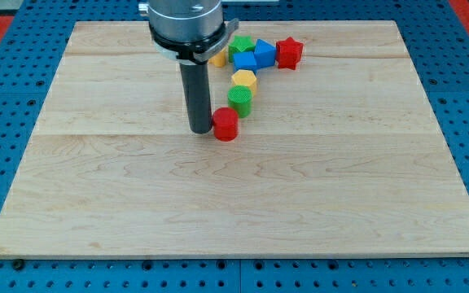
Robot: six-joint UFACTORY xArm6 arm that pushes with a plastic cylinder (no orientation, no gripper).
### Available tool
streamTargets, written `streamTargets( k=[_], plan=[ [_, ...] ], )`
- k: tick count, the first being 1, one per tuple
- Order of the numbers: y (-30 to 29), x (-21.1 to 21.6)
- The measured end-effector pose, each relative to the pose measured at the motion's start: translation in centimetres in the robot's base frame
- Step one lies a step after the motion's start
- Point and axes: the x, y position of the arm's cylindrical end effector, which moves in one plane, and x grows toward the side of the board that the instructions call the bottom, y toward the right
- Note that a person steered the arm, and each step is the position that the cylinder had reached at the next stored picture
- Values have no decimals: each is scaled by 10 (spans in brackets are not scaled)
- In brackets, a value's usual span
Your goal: Touch the bottom left of red circle
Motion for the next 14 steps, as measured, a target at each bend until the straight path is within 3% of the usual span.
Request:
streamTargets(
  k=[3,4,5,8,10,14],
  plan=[
    [18,11],
    [25,39],
    [57,41],
    [53,39],
    [18,37],
    [42,12]
  ],
)
